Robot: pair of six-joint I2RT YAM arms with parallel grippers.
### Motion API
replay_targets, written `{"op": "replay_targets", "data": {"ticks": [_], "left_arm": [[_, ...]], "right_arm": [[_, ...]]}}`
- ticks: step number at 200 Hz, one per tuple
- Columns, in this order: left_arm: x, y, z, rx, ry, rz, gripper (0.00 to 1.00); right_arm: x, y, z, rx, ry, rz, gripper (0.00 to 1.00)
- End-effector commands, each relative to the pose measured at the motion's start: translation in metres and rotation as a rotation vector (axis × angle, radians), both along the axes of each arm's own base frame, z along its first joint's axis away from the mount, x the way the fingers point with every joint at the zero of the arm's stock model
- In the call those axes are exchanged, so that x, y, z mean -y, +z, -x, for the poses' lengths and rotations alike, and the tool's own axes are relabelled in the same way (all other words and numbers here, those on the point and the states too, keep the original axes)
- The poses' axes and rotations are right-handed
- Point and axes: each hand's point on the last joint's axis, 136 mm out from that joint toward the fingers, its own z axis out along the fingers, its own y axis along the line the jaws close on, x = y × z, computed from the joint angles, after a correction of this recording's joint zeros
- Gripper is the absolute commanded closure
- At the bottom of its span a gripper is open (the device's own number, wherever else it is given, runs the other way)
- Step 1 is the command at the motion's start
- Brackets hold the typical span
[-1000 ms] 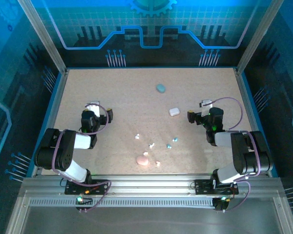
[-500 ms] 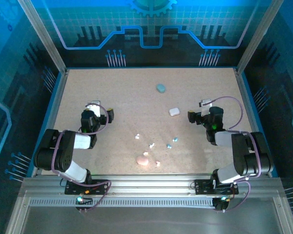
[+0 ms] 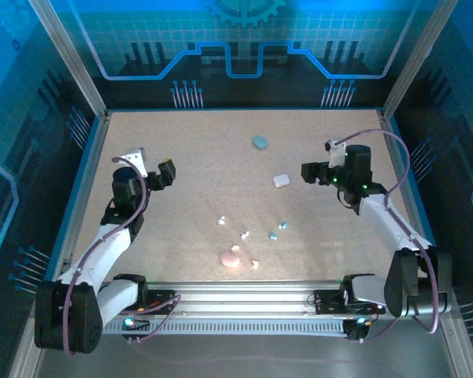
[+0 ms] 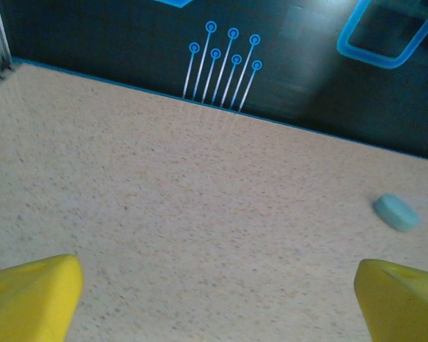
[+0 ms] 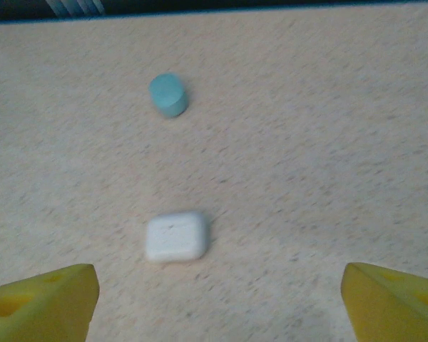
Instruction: Insert the wireless bluetooth earbuds into the charging case
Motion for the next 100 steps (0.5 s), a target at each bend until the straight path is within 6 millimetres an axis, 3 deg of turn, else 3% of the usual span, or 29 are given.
{"op": "replay_targets", "data": {"ticks": [1,40,100], "left_arm": [[0.017,-0.01,0.013,-0.112,-0.06,0.159,0.04],[0.041,-0.004,0.018,-0.135,-0.154,0.293,0.1],[0.093,-0.013,0.028,-0.199,-0.302,0.306,0.13]], "right_arm": [[-0.025,0.001,0.024,-0.138,0.117,-0.077,0.14],[-0.049,0.008,0.028,-0.169,0.193,-0.125,0.18],[-0.074,-0.026,0.009,-0.32,0.238,-0.05,0.23]]}}
